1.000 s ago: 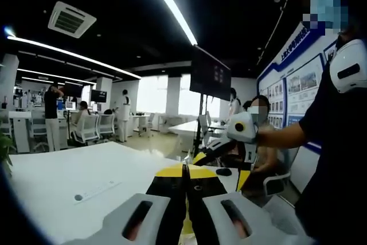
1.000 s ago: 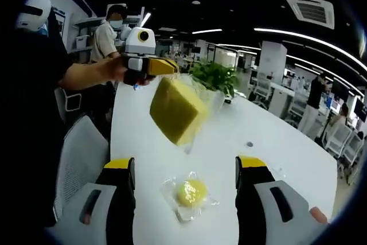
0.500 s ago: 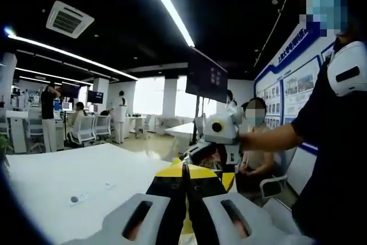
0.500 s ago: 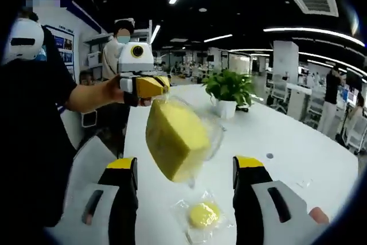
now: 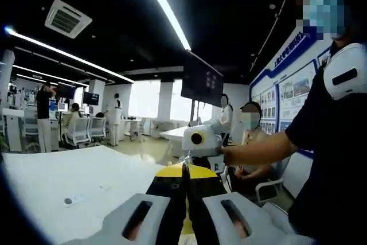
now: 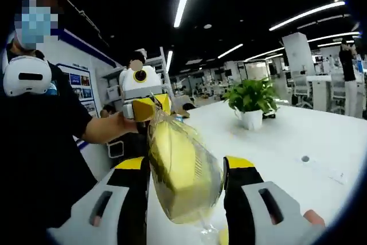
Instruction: Compare the silicone blocks by pressing each to a similar depth, holding the contact briefly, and releasing to observe deformation and rebound differences across the visible hardness samples.
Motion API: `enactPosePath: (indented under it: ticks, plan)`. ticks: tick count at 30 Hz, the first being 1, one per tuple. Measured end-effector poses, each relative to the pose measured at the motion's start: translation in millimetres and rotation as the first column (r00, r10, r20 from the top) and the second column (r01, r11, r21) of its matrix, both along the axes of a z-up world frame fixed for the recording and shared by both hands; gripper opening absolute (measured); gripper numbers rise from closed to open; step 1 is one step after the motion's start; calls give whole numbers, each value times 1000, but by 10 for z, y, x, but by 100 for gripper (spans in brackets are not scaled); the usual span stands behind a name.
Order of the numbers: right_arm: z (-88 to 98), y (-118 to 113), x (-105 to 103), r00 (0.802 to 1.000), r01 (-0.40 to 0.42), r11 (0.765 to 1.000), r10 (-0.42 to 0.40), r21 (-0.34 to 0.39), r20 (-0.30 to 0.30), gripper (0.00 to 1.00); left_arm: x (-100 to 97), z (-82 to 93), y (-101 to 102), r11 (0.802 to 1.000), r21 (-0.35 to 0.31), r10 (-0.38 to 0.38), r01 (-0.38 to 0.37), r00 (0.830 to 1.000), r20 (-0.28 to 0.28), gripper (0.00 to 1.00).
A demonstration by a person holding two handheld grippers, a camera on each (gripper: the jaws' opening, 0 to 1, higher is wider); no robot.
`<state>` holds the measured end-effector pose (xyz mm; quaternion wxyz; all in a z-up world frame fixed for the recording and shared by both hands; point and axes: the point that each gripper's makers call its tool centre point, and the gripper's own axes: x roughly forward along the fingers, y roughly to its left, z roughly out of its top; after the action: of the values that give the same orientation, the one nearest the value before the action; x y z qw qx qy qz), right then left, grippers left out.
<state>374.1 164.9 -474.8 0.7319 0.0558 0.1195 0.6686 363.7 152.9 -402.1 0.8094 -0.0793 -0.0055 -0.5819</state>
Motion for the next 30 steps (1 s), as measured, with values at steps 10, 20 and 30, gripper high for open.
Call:
enactPosePath:
  ticks: [10, 20, 30]
  plan:
    - [199, 140, -55, 999, -29, 995, 31, 99, -23, 32, 26, 124, 172, 999, -50, 16, -15, 1000, 15, 0]
    - [141, 299, -188, 1000, -8, 1000, 9, 20, -17, 24, -38, 50, 333, 999, -32, 22, -23, 999, -30, 0]
    - [313, 383, -361, 998, 55, 998, -53, -34, 43, 17, -201, 210, 436, 998, -70, -5, 3, 1000, -31, 0]
